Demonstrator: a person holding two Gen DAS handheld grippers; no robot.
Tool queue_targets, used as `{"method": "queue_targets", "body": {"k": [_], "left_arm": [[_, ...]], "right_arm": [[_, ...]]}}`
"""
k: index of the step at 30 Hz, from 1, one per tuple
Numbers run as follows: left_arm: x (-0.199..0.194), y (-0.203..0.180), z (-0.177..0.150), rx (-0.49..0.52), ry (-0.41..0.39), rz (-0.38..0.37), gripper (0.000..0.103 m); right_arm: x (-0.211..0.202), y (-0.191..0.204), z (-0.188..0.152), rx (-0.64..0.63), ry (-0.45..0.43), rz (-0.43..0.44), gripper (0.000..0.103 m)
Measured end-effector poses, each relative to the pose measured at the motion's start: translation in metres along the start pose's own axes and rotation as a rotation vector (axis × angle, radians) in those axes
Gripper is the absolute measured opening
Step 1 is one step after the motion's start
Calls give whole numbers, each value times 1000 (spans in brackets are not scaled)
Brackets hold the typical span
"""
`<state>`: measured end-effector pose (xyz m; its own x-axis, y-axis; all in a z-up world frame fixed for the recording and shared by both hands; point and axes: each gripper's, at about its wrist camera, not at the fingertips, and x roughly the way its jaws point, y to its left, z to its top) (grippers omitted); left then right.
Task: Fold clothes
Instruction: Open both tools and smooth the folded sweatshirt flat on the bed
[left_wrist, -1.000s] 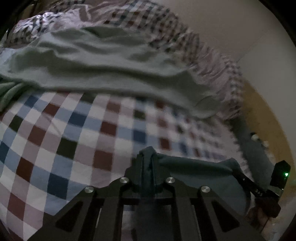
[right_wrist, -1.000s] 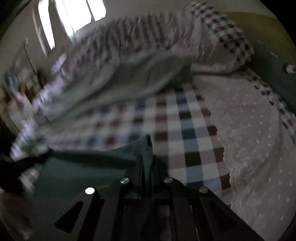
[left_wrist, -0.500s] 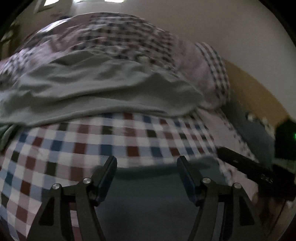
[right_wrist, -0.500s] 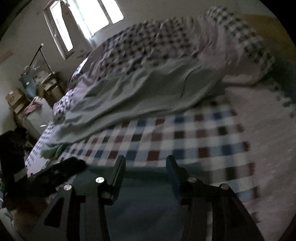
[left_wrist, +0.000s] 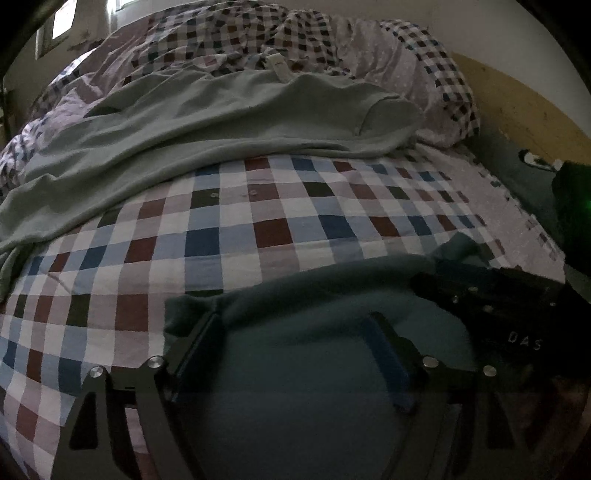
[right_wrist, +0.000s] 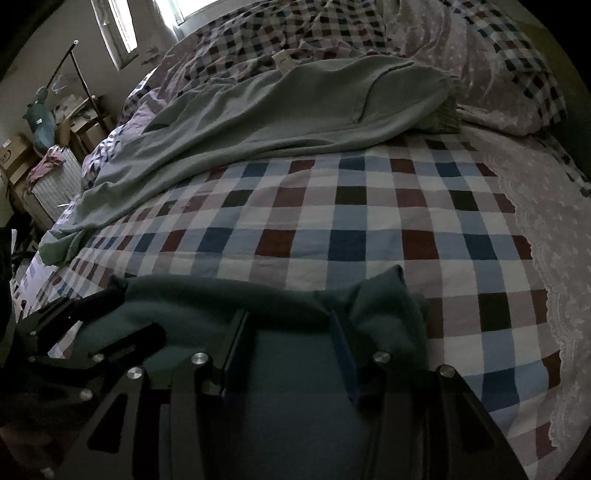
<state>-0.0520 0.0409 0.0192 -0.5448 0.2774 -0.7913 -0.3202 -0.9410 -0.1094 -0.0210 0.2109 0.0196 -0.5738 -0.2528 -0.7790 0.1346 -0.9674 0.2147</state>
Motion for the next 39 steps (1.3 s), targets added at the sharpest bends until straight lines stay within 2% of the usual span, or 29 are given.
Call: {"method": "queue_targets", "body": {"k": [5,8,12,15,20,24,39], "left_arm": [[3,1,-1,0,1,-2,89],[4,-3,-1,17,6,18,89],[3,-3,-3,17,2,16,89],[5,-1,-2,14,2,8,90],[6,1,-1,6,5,-8,91],[6,2,-1,-2,3,-20,92],[3,-1,0,-4,7,-20,94]], "right_arm": [[-2,4,1,-20,-7,-23,49],[-5,7,1,-36,-13,-31,54],[-33,13,-3,-33,-44,-61,57],[-62,22,-17,-35,-62,-2,60],[-89,53,-44,-107,-121,53,60],[-66,64,-69,-187,-66,25,61],[-55,53,-74,-171,-61,63,65]]}}
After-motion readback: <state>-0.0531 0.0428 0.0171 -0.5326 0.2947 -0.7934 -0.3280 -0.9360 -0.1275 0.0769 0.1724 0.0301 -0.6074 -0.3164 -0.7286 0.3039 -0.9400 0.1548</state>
